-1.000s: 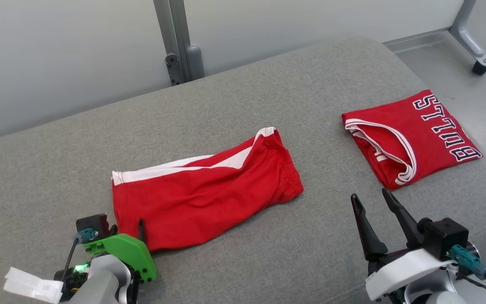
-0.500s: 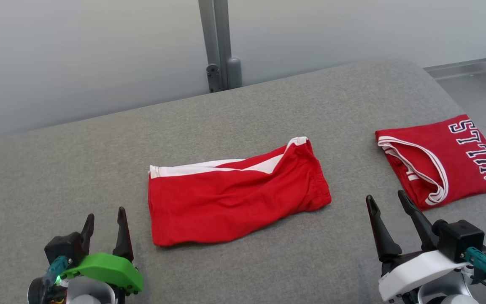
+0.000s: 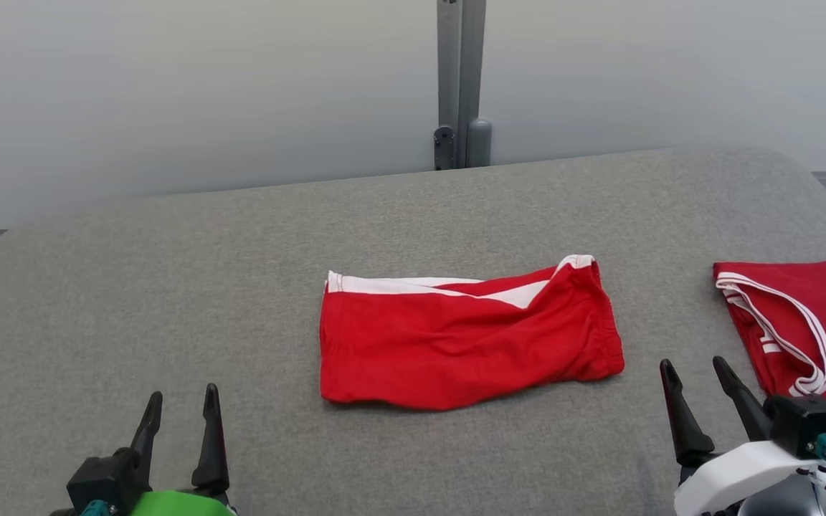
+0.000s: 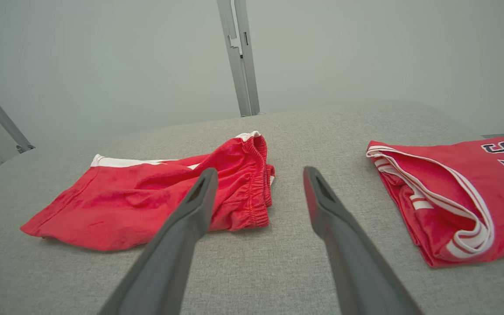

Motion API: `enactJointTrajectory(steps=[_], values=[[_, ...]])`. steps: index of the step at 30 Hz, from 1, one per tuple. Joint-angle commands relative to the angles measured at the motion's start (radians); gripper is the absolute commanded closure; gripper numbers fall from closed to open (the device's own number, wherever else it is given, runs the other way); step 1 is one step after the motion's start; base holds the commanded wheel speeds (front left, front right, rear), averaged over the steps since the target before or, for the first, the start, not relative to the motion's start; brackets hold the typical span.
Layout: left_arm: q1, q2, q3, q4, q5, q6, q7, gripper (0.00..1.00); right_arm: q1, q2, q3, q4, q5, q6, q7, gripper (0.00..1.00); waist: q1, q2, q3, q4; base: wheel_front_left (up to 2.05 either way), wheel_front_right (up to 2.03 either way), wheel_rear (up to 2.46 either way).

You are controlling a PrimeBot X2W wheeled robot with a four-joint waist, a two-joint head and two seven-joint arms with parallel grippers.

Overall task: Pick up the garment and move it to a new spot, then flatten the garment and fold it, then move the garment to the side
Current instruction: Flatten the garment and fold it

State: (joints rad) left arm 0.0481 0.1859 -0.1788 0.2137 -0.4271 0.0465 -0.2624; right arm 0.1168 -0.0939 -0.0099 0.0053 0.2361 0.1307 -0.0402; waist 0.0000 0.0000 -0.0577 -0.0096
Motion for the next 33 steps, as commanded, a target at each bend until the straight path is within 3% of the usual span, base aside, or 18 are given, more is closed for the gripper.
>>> enactJointTrajectory(steps=[1, 9, 12, 19, 26, 33], values=[[0.027, -0.003, 0.008, -0.007, 0.014, -0.01, -0.002, 0.0, 0.011, -0.003, -0.005, 0.008, 0.004, 0.0, -0.004, 0.0, 0.0, 0.0, -0.015, 0.034, 0.0, 0.0, 0.0], [0.059, -0.033, 0.041, -0.027, 0.064, -0.04, -0.002, 0.0, -0.037, -0.001, -0.031, 0.065, 0.048, 0.0, 0.096, 0.0, 0.0, 0.0, -0.012, 0.057, 0.0, 0.0, 0.0], [0.059, -0.044, 0.047, -0.025, 0.078, -0.049, -0.002, 0.0, -0.086, -0.02, -0.016, 0.087, 0.077, 0.0, 0.218, 0.0, 0.0, 0.0, -0.007, 0.061, 0.0, 0.0, 0.0], [0.032, -0.071, 0.051, -0.022, 0.095, -0.069, -0.002, 0.0, -0.27, -0.048, -0.037, 0.125, 0.058, 0.0, 0.638, 0.0, 0.0, 0.0, 0.023, 0.076, 0.0, 0.0, 0.0], [-0.006, -0.098, 0.048, -0.03, 0.104, -0.089, -0.002, 0.0, -0.476, 0.006, -0.234, 0.25, -0.03, 0.0, 0.937, 0.0, 0.0, 0.0, 0.082, 0.128, 0.0, 0.0, 0.0], [-0.044, -0.117, 0.05, -0.024, 0.119, -0.108, -0.002, 0.0, -0.623, 0.034, -0.388, 0.341, -0.167, 0.0, 1.074, 0.0, 0.0, 0.0, 0.158, 0.182, 0.0, 0.0, 0.0]])
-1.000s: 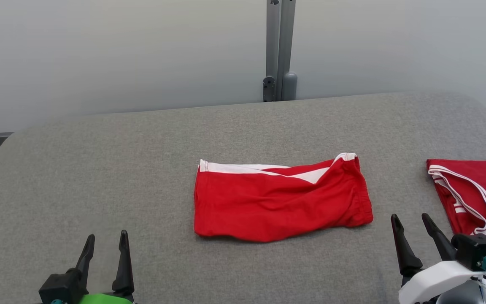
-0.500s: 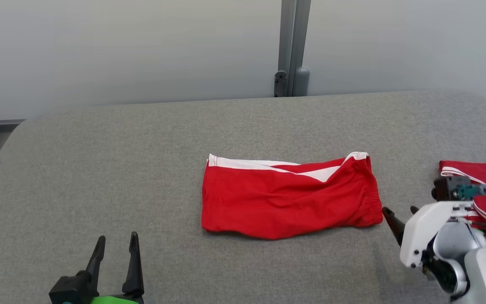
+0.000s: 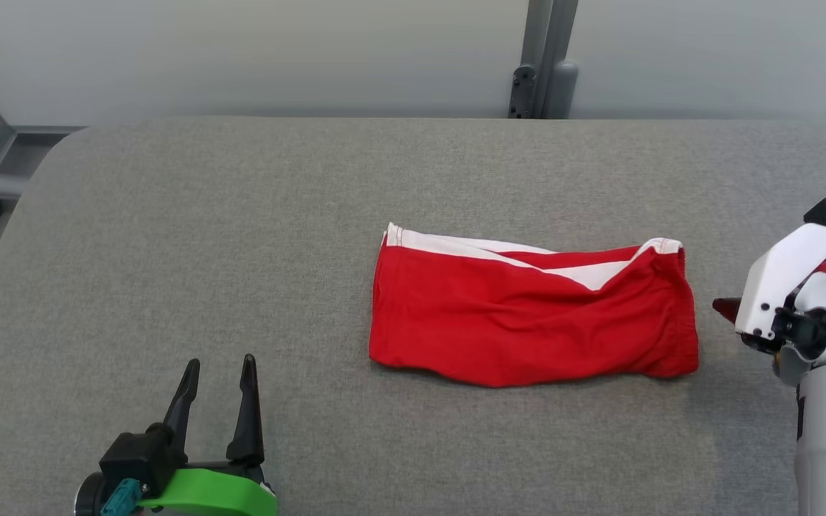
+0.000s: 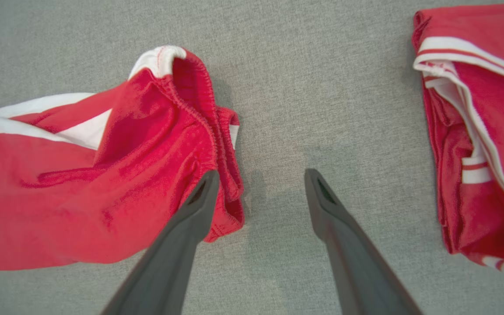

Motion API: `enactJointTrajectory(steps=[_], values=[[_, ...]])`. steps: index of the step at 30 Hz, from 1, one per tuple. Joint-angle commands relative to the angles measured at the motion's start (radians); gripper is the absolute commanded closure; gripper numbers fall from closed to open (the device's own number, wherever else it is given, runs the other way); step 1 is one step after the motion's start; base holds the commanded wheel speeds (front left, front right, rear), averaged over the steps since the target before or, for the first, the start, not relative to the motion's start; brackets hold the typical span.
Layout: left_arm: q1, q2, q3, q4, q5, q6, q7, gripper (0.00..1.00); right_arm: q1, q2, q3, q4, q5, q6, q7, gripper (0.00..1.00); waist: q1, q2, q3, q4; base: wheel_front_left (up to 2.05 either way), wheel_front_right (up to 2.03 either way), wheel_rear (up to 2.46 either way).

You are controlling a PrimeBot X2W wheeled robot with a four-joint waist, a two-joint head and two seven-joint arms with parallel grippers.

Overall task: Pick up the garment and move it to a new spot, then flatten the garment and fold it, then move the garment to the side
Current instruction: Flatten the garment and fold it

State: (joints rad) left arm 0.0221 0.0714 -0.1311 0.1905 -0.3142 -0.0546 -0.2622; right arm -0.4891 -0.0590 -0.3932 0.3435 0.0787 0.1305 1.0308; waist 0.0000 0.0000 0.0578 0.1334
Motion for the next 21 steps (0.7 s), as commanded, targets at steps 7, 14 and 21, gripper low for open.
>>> enactJointTrajectory(steps=[7, 14, 21], values=[[-0.048, -0.012, -0.001, 0.004, 0.015, -0.016, -0.003, 0.0, -0.093, 0.007, -0.087, 0.073, -0.062, 0.0, 0.017, 0.0, 0.0, 0.0, 0.097, 0.075, 0.0, 0.0, 0.0], [-0.06, -0.018, 0.0, 0.018, 0.02, -0.02, -0.003, 0.0, -0.09, 0.007, -0.106, 0.163, -0.056, 0.0, 0.012, 0.0, 0.0, 0.0, 0.107, 0.082, 0.0, 0.0, 0.0], [-0.065, -0.019, -0.003, 0.028, 0.026, -0.028, -0.003, 0.0, -0.08, 0.009, -0.121, 0.256, -0.043, 0.0, -0.028, 0.0, 0.0, 0.0, 0.107, 0.084, 0.0, 0.0, 0.0]])
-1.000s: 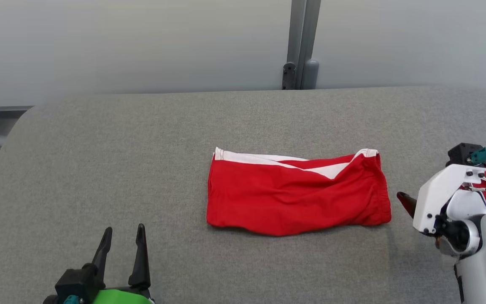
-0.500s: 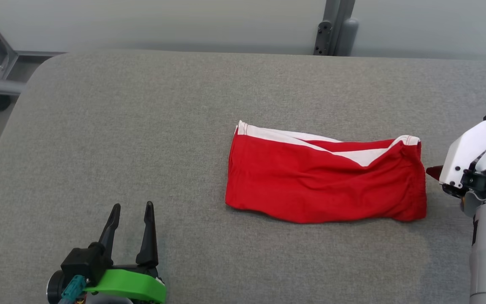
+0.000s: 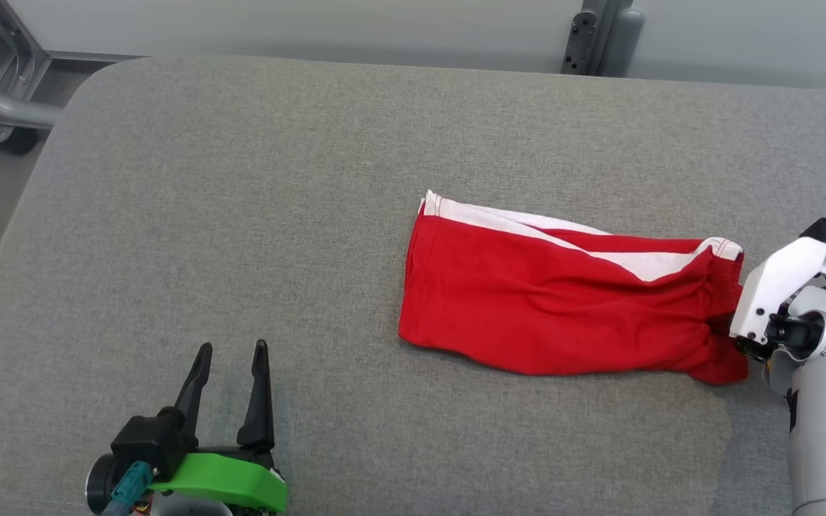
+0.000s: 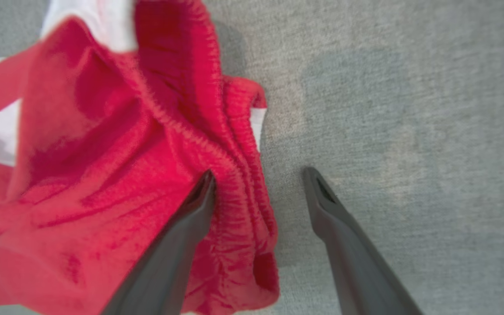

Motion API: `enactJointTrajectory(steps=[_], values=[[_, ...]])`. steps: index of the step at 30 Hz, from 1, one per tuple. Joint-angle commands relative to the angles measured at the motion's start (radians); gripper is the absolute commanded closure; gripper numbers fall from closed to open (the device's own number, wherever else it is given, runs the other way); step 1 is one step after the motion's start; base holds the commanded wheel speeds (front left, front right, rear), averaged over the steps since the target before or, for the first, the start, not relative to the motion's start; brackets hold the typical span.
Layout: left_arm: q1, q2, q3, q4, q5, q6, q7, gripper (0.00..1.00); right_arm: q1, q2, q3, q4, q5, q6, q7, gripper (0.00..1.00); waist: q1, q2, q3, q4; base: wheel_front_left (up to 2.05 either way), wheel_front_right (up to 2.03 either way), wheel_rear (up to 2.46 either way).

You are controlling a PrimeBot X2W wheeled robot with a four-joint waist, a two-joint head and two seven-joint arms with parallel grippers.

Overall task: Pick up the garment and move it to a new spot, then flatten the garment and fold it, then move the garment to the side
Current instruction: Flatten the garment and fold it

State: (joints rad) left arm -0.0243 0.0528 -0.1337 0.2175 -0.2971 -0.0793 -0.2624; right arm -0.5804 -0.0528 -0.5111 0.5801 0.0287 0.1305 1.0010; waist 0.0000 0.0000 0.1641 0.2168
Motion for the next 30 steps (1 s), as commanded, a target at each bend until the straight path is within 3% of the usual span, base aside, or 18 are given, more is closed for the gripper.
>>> enactJointTrajectory(steps=[1, 9, 10, 11, 12, 13, 21, 30], values=[[-0.018, -0.001, -0.002, 0.003, 0.01, -0.005, -0.002, 0.0, 0.006, 0.005, 0.0, 0.04, 0.015, 0.0, -0.008, 0.0, 0.0, 0.0, 0.003, 0.001, 0.0, 0.0, 0.0], [-0.03, -0.001, -0.01, 0.009, 0.016, -0.008, -0.002, 0.0, -0.038, 0.021, 0.027, 0.221, -0.004, 0.001, -0.122, 0.0, 0.0, 0.0, 0.026, 0.006, 0.0, 0.0, 0.0], [-0.032, -0.001, -0.01, 0.009, 0.016, -0.008, -0.002, 0.0, -0.046, 0.02, 0.022, 0.234, -0.019, 0.001, -0.135, 0.45, 0.0, 0.0, 0.028, 0.007, 0.0, 0.0, 0.0], [-0.032, -0.002, -0.011, 0.01, 0.016, -0.007, -0.002, 0.0, -0.055, 0.02, 0.015, 0.243, -0.035, 0.001, -0.147, 0.64, 0.0, 0.0, 0.028, 0.006, 0.0, 0.0, 0.0], [-0.032, -0.002, -0.01, 0.011, 0.016, -0.007, -0.002, 0.0, -0.062, 0.019, 0.011, 0.246, -0.056, 0.001, -0.158, 0.73, 0.0, 0.0, 0.028, 0.006, 0.0, 0.0, 0.0], [-0.031, -0.002, -0.01, 0.011, 0.016, -0.006, -0.002, 0.0, -0.07, 0.016, 0.004, 0.246, -0.081, 0.0, -0.168, 0.97, 0.0, 0.0, 0.029, 0.005, 0.0, 0.0, 0.0], [-0.03, -0.002, -0.001, 0.009, 0.006, -0.001, -0.002, 0.0, -0.125, -0.007, -0.067, 0.165, -0.271, -0.002, -0.207, 1.0, 0.0, 0.0, 0.023, -0.015, 0.0, 0.0, 0.0], [-0.02, -0.002, 0.0, 0.004, -0.006, 0.006, -0.002, 0.0, -0.165, -0.066, -0.066, 0.044, -0.376, -0.001, -0.18, 1.0, 0.0, 0.0, 0.01, -0.036, 0.0, 0.0, 0.0]])
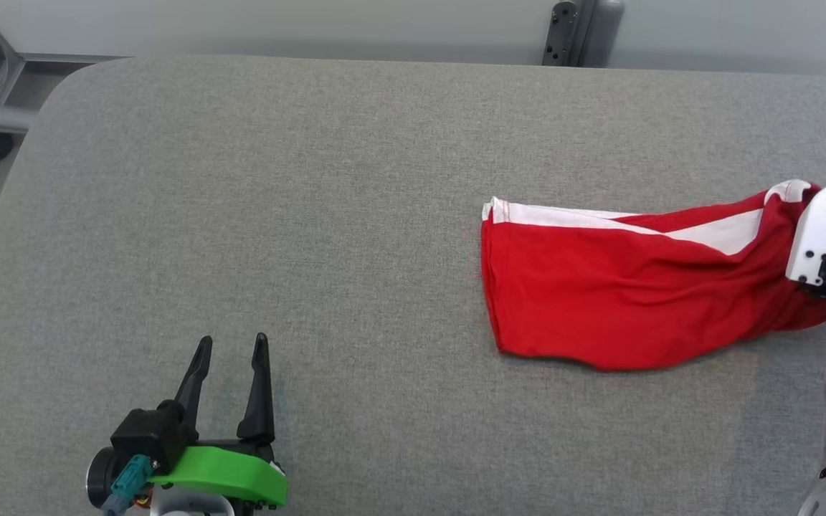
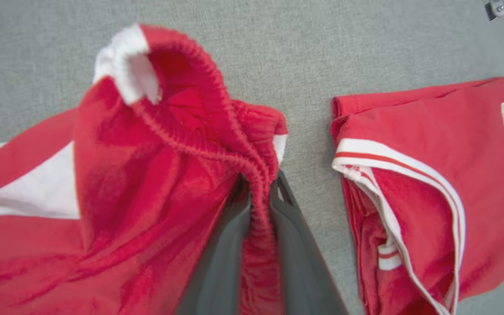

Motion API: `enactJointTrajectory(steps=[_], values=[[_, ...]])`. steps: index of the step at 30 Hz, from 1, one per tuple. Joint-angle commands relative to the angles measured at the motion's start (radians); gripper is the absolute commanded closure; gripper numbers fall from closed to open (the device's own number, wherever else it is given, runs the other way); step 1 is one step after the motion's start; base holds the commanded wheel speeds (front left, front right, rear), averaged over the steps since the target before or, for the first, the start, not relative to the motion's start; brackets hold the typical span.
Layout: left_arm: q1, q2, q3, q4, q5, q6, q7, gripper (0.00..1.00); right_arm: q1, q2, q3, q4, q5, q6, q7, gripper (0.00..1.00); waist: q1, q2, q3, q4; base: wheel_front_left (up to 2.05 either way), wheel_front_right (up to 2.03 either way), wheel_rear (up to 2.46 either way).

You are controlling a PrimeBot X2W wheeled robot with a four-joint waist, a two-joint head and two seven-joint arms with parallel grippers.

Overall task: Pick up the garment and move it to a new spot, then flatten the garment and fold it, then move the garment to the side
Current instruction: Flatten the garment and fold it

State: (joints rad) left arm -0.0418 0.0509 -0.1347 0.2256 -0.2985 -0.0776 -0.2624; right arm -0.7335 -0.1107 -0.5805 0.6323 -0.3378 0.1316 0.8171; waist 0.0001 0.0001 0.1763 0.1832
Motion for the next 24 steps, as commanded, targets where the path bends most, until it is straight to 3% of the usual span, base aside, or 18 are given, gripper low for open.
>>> enactJointTrajectory(steps=[1, 7, 24], values=[[-0.002, 0.0, 0.001, -0.003, -0.005, 0.006, -0.002, 0.0, -0.014, -0.022, 0.011, -0.019, -0.014, -0.002, 0.006, 1.0, -0.0001, -0.0001, -0.004, -0.004, 0.0, 0.0, 0.0], [0.003, 0.0, -0.005, -0.001, -0.01, 0.008, -0.003, 0.0, -0.023, -0.052, 0.069, -0.068, 0.012, -0.002, 0.04, 1.0, -0.0001, -0.0001, -0.023, -0.003, 0.0, 0.0, 0.0], [0.034, 0.0, -0.01, 0.004, -0.028, 0.016, -0.002, 0.0, 0.099, 0.039, 0.444, -0.245, 0.373, -0.002, 0.182, 1.0, -0.0001, -0.0001, -0.081, 0.043, 0.0, 0.0, 0.0]])
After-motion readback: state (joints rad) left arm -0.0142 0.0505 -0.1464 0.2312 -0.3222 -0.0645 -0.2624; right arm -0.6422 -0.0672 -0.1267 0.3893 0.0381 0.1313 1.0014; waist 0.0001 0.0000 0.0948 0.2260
